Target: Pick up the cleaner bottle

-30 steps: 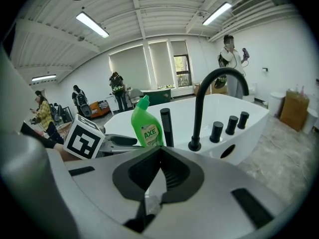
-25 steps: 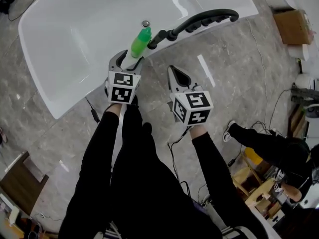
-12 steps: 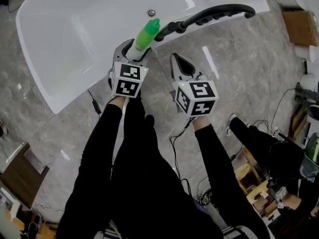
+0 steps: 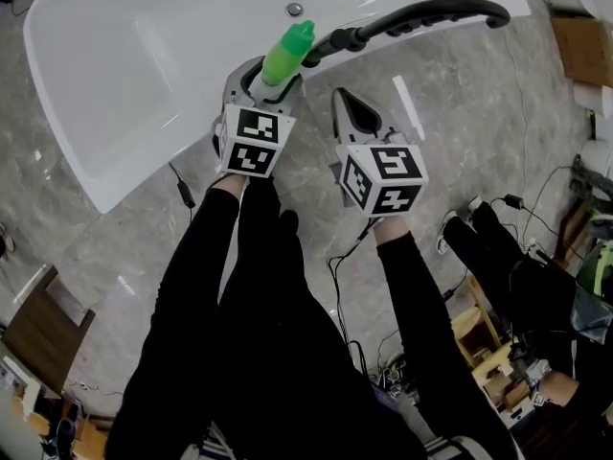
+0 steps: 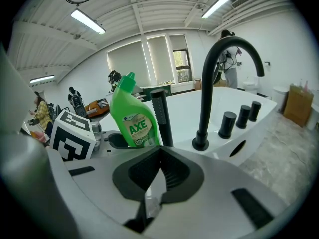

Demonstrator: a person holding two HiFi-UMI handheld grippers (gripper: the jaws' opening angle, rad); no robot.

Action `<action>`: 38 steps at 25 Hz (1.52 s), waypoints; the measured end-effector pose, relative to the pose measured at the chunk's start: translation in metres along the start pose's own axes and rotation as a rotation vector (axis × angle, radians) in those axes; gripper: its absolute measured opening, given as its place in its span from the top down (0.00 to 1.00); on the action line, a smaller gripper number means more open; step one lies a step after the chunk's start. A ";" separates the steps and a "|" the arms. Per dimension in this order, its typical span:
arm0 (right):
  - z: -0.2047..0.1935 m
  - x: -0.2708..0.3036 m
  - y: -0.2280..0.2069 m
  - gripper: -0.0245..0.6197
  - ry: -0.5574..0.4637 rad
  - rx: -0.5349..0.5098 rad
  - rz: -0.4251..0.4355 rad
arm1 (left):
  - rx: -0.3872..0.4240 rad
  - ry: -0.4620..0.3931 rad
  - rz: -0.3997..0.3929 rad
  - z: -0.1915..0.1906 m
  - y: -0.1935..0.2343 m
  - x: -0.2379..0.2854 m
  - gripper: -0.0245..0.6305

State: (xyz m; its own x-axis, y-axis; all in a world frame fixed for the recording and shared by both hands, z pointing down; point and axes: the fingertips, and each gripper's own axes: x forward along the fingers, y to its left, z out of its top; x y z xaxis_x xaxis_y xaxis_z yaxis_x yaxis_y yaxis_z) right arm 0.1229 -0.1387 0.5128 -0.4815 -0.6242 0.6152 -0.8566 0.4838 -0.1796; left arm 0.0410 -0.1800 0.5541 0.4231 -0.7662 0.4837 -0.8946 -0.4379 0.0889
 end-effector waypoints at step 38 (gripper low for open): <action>-0.026 0.031 -0.010 0.96 0.034 0.037 0.012 | 0.087 -0.115 0.028 0.007 0.002 0.034 0.57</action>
State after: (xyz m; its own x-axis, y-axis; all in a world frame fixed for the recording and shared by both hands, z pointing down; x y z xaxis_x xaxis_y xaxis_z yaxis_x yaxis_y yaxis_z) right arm 0.1218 -0.1470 0.5541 -0.4857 -0.5970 0.6385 -0.8575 0.4674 -0.2152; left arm 0.0544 -0.2105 0.5642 0.4164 -0.8255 0.3811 -0.8926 -0.4509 -0.0015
